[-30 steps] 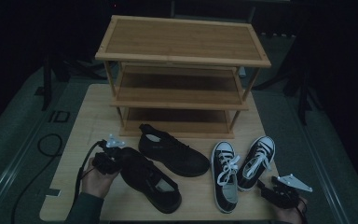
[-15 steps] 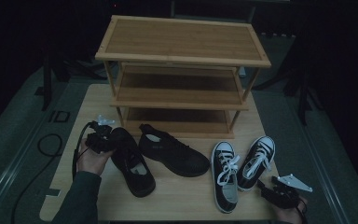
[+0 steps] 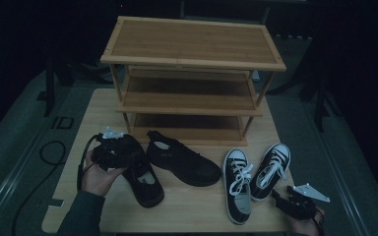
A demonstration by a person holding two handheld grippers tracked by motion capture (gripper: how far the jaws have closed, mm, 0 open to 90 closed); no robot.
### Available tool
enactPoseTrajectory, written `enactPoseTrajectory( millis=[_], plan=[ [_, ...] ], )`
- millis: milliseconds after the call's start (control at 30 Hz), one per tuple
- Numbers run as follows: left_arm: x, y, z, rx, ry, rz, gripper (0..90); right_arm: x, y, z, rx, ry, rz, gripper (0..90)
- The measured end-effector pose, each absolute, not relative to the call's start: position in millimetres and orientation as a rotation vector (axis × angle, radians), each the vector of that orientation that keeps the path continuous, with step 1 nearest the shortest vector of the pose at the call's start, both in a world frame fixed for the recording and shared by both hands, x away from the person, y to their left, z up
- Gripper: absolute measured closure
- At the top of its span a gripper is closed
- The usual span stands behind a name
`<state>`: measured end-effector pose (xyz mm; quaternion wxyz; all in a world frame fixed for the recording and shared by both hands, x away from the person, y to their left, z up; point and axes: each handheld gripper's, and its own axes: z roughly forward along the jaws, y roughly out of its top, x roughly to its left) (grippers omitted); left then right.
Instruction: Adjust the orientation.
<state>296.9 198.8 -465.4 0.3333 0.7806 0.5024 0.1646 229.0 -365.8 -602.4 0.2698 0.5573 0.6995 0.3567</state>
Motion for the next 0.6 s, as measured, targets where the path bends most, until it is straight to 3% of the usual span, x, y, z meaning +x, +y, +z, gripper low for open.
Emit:
enactPoseTrajectory(
  millis=[267, 600],
  plan=[
    [288, 195, -479, 2.098, 1.342, 0.407, 34.1, 229, -366, -602, 1.502, 1.886, 0.961, 35.2],
    [290, 194, -489, 2.148, 1.364, 0.351, 45.4, 229, -366, -602, 1.503, 1.885, 0.961, 35.2]
  ],
)
